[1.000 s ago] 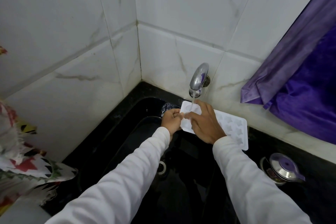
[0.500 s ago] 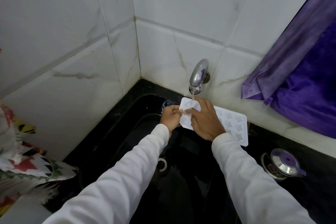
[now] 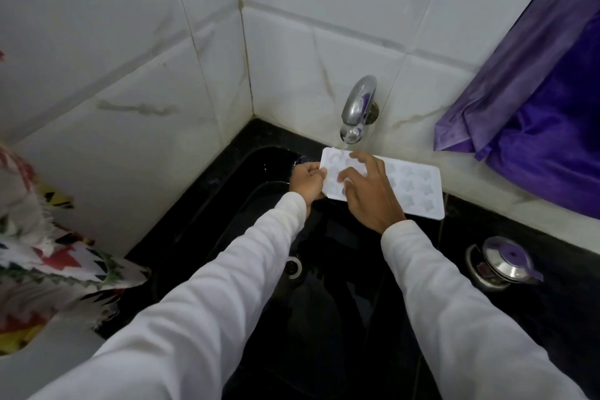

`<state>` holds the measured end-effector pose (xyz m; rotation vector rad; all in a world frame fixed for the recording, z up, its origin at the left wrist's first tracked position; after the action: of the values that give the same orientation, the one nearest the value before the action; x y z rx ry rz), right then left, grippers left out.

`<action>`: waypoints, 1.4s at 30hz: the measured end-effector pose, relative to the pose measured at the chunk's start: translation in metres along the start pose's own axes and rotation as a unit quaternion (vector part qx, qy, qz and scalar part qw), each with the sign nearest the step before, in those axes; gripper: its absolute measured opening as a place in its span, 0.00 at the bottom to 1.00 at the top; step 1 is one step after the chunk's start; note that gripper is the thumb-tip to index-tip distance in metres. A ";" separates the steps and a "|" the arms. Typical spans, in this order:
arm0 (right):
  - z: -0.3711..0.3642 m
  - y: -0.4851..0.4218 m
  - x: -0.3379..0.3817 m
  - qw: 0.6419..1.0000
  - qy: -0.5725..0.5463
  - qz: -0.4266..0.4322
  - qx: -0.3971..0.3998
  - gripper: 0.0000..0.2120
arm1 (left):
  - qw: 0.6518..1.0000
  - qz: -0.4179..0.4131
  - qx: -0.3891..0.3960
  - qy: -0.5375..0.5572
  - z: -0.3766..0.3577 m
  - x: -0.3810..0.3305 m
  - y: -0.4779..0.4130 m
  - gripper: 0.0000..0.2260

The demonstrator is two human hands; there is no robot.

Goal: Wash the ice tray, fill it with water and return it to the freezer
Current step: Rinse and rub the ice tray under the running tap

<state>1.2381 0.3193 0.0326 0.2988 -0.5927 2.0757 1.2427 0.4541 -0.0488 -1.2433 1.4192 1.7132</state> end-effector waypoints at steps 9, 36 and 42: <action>-0.007 0.005 0.013 0.998 0.042 0.023 0.045 0.18 | 1.000 -0.020 -0.015 -0.019 -0.001 -0.003 -0.003 0.09; 0.006 0.017 -0.003 0.994 -0.097 -0.046 -0.024 0.12 | 0.999 -0.026 -0.031 -0.031 0.001 0.005 -0.005 0.07; 0.073 0.078 -0.083 0.935 -0.042 -0.222 -0.272 0.18 | 0.999 -0.018 -0.042 -0.020 0.019 0.012 -0.006 0.08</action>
<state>1.2162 0.1858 0.0367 0.1754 -1.0203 1.4039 1.2374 0.4720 -0.0623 -1.2641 1.3054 1.7786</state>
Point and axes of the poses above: each hand's wrist, its own y-axis away from the middle knuckle, its own z-axis out of the back of the hand, x = y × z, the point moved 10 cm from there along -y, towards the middle knuckle, and after that the axes turned 4 degrees about -y, right-handed, at the moved point
